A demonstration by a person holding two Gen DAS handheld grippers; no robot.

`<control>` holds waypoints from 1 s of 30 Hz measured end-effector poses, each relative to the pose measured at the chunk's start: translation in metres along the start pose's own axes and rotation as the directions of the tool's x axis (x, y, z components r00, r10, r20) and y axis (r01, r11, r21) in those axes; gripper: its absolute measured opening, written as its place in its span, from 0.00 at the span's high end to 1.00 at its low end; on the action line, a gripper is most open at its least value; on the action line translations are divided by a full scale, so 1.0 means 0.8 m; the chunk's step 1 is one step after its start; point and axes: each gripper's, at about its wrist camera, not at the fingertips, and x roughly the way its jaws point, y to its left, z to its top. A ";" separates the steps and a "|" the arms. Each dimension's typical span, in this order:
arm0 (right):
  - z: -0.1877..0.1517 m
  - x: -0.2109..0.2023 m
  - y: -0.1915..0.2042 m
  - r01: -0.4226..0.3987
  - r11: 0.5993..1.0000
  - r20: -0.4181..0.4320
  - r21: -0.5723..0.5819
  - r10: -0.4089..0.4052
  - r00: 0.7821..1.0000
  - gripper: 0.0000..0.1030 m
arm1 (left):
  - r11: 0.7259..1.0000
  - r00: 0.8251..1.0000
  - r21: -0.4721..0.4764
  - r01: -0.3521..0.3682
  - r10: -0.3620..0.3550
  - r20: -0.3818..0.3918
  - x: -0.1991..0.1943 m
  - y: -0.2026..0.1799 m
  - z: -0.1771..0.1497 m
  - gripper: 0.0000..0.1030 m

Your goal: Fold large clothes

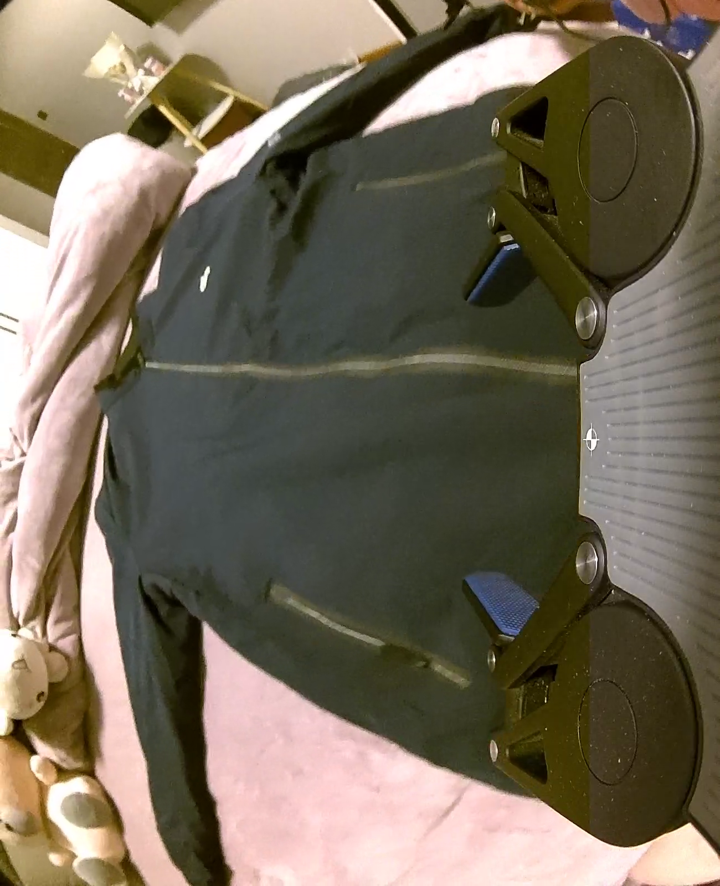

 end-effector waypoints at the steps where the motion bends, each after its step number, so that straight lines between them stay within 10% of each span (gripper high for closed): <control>1: 0.001 0.009 -0.005 0.002 1.000 0.007 0.023 -0.002 1.000 0.60 | 1.000 1.000 0.001 -0.009 0.009 -0.004 0.005 0.003 0.003 0.00; 6: 0.009 0.033 -0.013 -0.002 0.997 0.032 0.074 0.000 0.999 0.85 | 0.998 0.998 -0.021 -0.053 0.052 -0.020 0.018 0.024 0.013 0.00; 10: -0.022 0.008 0.092 0.012 0.948 0.139 -0.319 0.034 0.990 0.86 | 0.998 0.999 -0.051 -0.045 0.046 0.001 0.012 0.048 0.025 0.00; 14: -0.140 -0.013 0.207 -0.218 0.637 -0.079 -0.740 0.240 0.968 0.84 | 0.997 0.999 -0.078 -0.020 0.023 0.044 0.005 0.057 0.042 0.00; 17: -0.236 -0.020 0.238 -0.390 0.370 -0.329 -0.843 0.218 0.919 0.60 | 0.997 0.995 -0.069 0.045 -0.039 0.090 -0.002 0.053 0.056 0.00; 19: -0.272 -0.024 0.234 -0.472 0.290 -0.432 -0.833 0.193 0.881 0.37 | 0.992 0.989 -0.068 0.111 -0.103 0.109 0.000 0.050 0.066 0.00; 22: -0.283 -0.022 0.214 -0.467 0.302 -0.437 -0.831 0.164 0.884 0.37 | 0.978 0.979 -0.072 0.194 -0.188 0.079 0.021 0.040 0.082 0.00; 26: -0.255 -0.012 0.174 -0.408 0.455 -0.402 -0.792 0.114 0.908 0.37 | 0.961 0.965 -0.086 0.261 -0.259 0.036 0.068 0.019 0.107 0.00; 30: -0.235 -0.014 0.136 -0.352 0.541 -0.375 -0.764 0.071 0.924 0.37 | 0.897 0.915 -0.228 0.379 -0.401 -0.056 0.130 -0.010 0.128 0.12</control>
